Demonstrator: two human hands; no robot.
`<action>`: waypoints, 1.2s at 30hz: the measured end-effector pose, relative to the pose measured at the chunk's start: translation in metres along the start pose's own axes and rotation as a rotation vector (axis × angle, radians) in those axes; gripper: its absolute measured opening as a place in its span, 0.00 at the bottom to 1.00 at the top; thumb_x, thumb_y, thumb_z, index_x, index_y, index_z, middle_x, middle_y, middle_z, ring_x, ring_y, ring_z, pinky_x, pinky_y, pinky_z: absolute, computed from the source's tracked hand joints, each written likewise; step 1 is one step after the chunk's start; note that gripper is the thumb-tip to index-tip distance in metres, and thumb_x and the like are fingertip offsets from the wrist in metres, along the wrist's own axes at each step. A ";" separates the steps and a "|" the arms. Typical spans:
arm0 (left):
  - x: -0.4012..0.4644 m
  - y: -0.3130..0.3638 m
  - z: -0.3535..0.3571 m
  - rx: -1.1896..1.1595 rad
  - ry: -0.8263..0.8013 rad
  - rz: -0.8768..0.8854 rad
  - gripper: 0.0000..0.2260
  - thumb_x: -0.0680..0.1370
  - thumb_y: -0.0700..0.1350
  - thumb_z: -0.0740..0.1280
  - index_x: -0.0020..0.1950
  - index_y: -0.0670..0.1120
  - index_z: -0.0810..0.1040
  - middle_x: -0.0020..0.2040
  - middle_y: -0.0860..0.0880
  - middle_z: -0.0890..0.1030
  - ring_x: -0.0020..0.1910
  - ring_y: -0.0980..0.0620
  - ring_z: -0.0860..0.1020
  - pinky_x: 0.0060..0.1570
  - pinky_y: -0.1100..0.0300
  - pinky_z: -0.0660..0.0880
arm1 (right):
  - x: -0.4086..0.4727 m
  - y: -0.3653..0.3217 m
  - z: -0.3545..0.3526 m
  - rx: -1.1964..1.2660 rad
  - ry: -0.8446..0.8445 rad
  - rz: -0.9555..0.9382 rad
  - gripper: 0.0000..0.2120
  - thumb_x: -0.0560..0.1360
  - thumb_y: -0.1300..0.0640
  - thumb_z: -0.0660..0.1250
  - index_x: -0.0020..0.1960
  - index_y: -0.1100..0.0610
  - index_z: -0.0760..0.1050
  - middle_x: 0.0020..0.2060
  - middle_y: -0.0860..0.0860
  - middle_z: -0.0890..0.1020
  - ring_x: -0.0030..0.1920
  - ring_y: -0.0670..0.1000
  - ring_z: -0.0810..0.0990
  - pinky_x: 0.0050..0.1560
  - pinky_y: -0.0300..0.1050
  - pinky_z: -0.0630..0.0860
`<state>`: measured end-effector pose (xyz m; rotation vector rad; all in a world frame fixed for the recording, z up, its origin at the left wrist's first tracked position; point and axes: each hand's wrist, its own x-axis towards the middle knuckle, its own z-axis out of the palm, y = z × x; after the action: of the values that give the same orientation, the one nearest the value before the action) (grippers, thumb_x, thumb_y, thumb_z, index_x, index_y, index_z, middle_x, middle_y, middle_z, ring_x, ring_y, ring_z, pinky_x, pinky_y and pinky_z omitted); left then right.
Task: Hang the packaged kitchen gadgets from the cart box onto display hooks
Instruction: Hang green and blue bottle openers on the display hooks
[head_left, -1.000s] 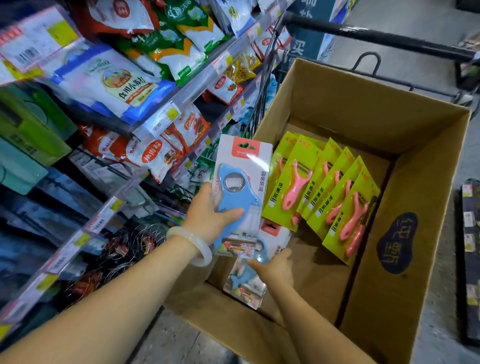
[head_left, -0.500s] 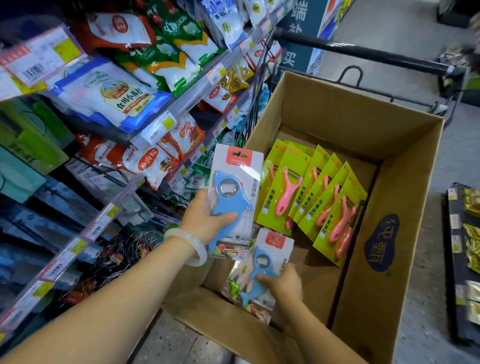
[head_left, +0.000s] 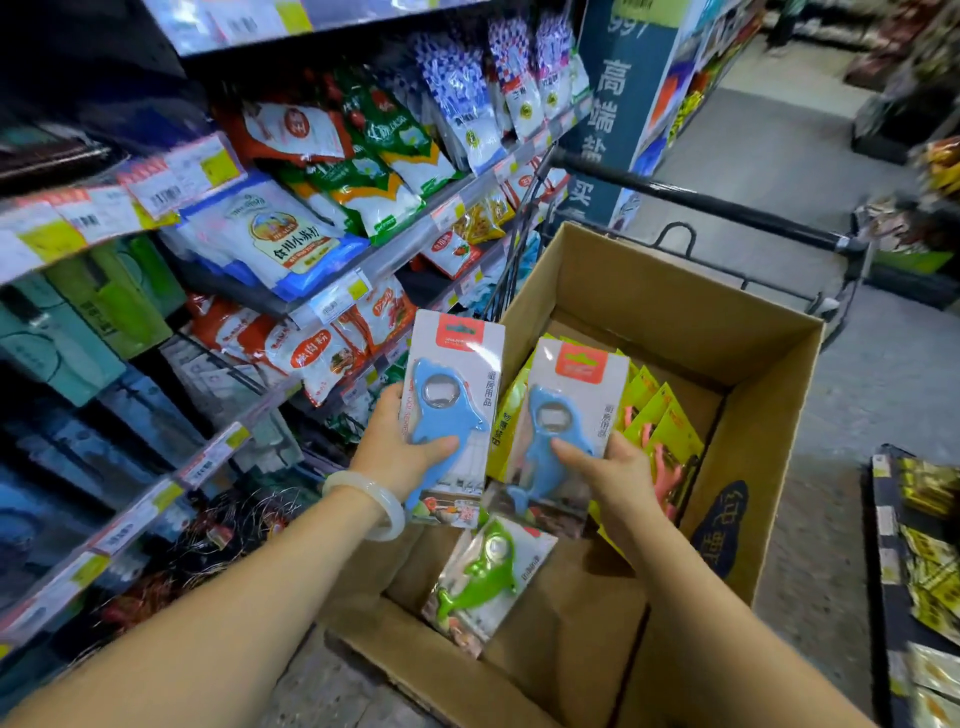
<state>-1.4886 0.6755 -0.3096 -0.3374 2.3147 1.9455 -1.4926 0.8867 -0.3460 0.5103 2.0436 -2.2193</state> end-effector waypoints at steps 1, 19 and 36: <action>-0.002 0.004 -0.004 -0.020 0.017 0.019 0.23 0.72 0.34 0.70 0.57 0.52 0.64 0.49 0.55 0.75 0.53 0.50 0.75 0.55 0.53 0.73 | 0.000 -0.013 0.004 0.023 -0.023 -0.011 0.14 0.69 0.69 0.71 0.52 0.58 0.76 0.47 0.54 0.83 0.42 0.52 0.83 0.43 0.46 0.82; -0.217 0.000 -0.226 -0.050 0.527 0.180 0.27 0.73 0.38 0.71 0.68 0.44 0.64 0.63 0.46 0.74 0.62 0.47 0.74 0.61 0.53 0.73 | -0.163 -0.051 0.222 -0.152 -0.655 -0.290 0.16 0.71 0.63 0.71 0.57 0.58 0.73 0.53 0.56 0.82 0.49 0.55 0.82 0.52 0.54 0.80; -0.676 -0.079 -0.437 -0.050 1.294 0.160 0.23 0.72 0.37 0.71 0.63 0.47 0.66 0.61 0.46 0.75 0.58 0.47 0.77 0.48 0.60 0.79 | -0.609 0.025 0.449 -0.244 -1.441 -0.493 0.15 0.72 0.62 0.70 0.57 0.58 0.72 0.50 0.50 0.81 0.46 0.42 0.81 0.43 0.34 0.78</action>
<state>-0.7849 0.3049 -0.1606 -1.9434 2.9207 2.1539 -0.9960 0.3446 -0.1652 -1.3278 1.4947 -1.4814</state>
